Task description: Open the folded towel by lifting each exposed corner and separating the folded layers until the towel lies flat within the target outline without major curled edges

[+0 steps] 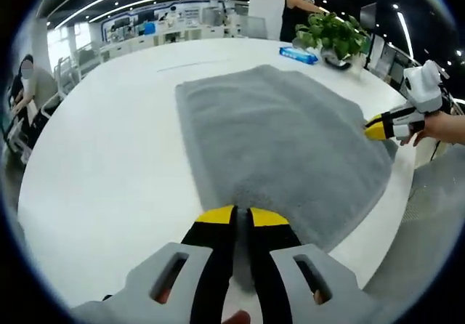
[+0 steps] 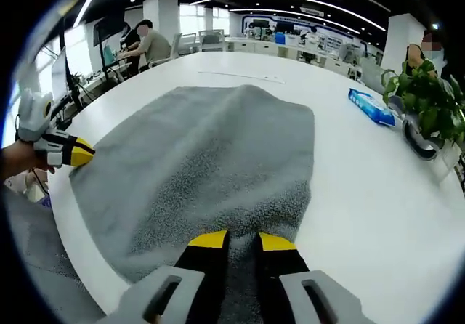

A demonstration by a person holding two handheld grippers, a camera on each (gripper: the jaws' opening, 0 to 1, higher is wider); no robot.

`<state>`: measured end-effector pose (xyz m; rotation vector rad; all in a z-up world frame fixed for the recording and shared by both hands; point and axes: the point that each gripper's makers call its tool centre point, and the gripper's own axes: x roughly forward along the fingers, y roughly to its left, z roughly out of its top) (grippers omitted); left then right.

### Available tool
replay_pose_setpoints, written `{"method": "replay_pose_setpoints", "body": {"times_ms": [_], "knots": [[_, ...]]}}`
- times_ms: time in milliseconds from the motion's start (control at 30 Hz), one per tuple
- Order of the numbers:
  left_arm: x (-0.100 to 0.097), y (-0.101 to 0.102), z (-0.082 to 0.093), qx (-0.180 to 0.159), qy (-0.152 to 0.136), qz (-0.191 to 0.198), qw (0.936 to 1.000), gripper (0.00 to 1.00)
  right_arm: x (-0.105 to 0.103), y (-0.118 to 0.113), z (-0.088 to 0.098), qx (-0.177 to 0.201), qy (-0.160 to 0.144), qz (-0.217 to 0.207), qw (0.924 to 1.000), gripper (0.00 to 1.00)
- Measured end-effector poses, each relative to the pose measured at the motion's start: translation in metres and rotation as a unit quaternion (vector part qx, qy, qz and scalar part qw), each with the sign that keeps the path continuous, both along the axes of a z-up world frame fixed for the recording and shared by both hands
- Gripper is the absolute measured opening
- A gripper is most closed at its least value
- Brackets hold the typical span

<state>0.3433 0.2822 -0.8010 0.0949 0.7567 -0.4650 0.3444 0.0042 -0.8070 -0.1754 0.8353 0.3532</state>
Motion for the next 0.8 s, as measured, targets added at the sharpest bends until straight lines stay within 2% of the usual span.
{"method": "replay_pose_setpoints", "body": {"times_ms": [200, 367, 533, 667, 767, 800], "knots": [[0.006, 0.013, 0.001, 0.015, -0.017, 0.033, 0.9992, 0.07, 0.013, 0.014, -0.001, 0.009, -0.013, 0.027, 0.9995, 0.12], [0.008, 0.017, 0.001, 0.007, -0.023, 0.059, 0.9980, 0.07, 0.019, 0.018, 0.000, 0.016, -0.022, 0.041, 0.9988, 0.12], [0.009, 0.018, 0.000, -0.016, -0.003, 0.087, 0.9960, 0.08, 0.018, 0.019, 0.000, 0.028, -0.045, 0.035, 0.9980, 0.12], [0.012, 0.018, 0.001, -0.052, 0.024, 0.141, 0.9883, 0.08, 0.021, 0.021, 0.005, 0.038, -0.063, 0.042, 0.9964, 0.17], [0.014, 0.018, 0.006, -0.055, 0.003, 0.144, 0.9880, 0.10, 0.018, 0.025, 0.012, 0.062, -0.066, 0.041, 0.9950, 0.26], [0.021, 0.019, 0.014, -0.052, -0.020, 0.147, 0.9875, 0.14, 0.016, 0.026, 0.018, 0.073, -0.079, 0.038, 0.9935, 0.27]]}}
